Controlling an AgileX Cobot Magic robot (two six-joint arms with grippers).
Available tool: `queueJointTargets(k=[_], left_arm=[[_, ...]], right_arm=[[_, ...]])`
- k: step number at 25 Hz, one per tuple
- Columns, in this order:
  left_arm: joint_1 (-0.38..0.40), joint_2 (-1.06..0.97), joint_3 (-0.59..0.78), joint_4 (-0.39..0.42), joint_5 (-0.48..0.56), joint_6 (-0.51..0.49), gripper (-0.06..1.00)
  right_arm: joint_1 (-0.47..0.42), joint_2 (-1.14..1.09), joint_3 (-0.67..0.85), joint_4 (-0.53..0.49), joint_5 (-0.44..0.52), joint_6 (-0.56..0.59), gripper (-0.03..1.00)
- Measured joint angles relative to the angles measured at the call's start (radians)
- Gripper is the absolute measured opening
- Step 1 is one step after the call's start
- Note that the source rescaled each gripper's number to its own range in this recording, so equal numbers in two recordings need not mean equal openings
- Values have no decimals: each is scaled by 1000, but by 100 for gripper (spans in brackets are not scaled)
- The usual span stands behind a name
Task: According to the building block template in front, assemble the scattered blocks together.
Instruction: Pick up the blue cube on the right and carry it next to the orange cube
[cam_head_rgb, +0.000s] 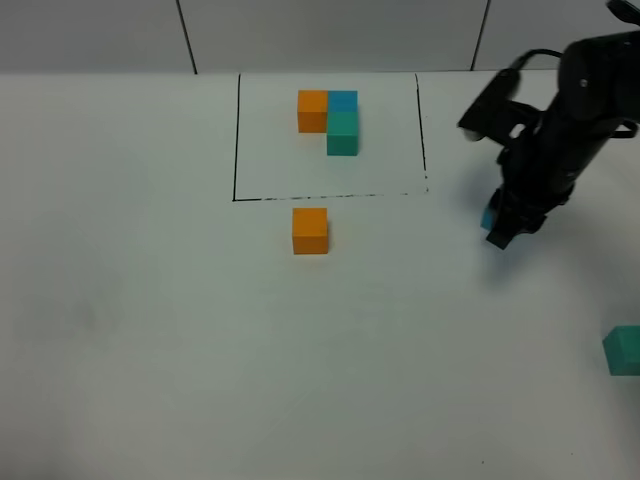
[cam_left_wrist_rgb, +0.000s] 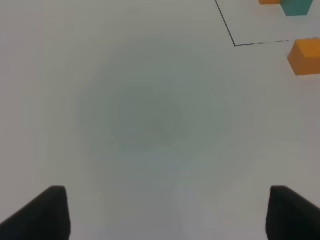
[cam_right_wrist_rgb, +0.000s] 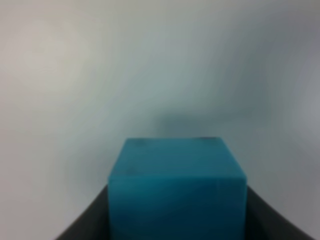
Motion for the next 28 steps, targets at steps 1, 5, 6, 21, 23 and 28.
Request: queueJointTargets(k=[1, 5, 6, 21, 23, 28], left_arm=[[0, 0, 0, 0, 0, 0, 78], [0, 0, 0, 0, -1, 0, 78], [0, 0, 0, 0, -1, 0, 78], [0, 0, 0, 0, -2, 0, 78], [0, 0, 0, 0, -2, 0, 78], [0, 0, 0, 0, -2, 0, 78]], right_arm=[[33, 14, -23, 0, 13, -32, 2], [139, 101, -133, -36, 72, -72, 2], [161, 122, -165, -48, 91, -79, 2], [296, 312, -429, -51, 195, -176, 2], [301, 321, -438, -44, 194, -180, 2], [305, 356, -479, -33, 194, -185, 2]])
